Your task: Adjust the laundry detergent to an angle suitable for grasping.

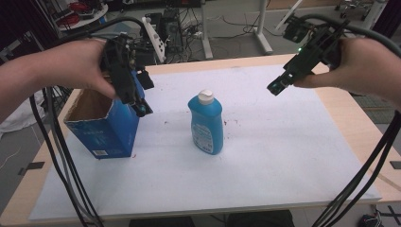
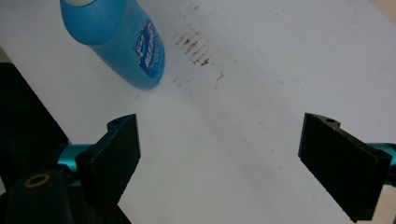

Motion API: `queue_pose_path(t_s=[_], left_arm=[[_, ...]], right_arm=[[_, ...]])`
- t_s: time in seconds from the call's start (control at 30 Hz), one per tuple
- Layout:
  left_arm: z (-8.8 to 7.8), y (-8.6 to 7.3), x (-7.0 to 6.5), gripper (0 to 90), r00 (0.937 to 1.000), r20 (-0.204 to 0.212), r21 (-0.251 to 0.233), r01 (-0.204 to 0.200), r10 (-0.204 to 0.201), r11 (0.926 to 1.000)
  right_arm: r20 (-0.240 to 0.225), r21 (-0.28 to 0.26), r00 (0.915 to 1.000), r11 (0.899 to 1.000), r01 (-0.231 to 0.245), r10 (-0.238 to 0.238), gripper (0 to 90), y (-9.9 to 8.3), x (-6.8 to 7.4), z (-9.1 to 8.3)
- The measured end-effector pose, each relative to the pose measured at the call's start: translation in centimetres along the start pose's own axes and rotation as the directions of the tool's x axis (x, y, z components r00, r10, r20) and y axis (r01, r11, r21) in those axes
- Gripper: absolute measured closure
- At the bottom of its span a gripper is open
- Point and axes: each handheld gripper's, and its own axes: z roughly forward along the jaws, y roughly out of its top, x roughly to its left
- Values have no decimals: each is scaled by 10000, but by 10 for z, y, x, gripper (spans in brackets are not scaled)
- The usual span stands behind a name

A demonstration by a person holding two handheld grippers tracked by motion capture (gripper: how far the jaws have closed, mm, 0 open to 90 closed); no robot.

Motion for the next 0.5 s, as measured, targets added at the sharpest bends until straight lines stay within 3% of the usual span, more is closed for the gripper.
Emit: queue_pose_path(t_s=[0.27,0.5], left_arm=[[0,0,-1,169,10000,-14,35,-16,16,10000],[0,0,-1,169,10000,-7,28,-17,17,10000]], right_arm=[[-290,53,9996,10000,48,-46,121,-2,14,22],[-323,173,9992,9996,240,-234,121,10,30,37]])
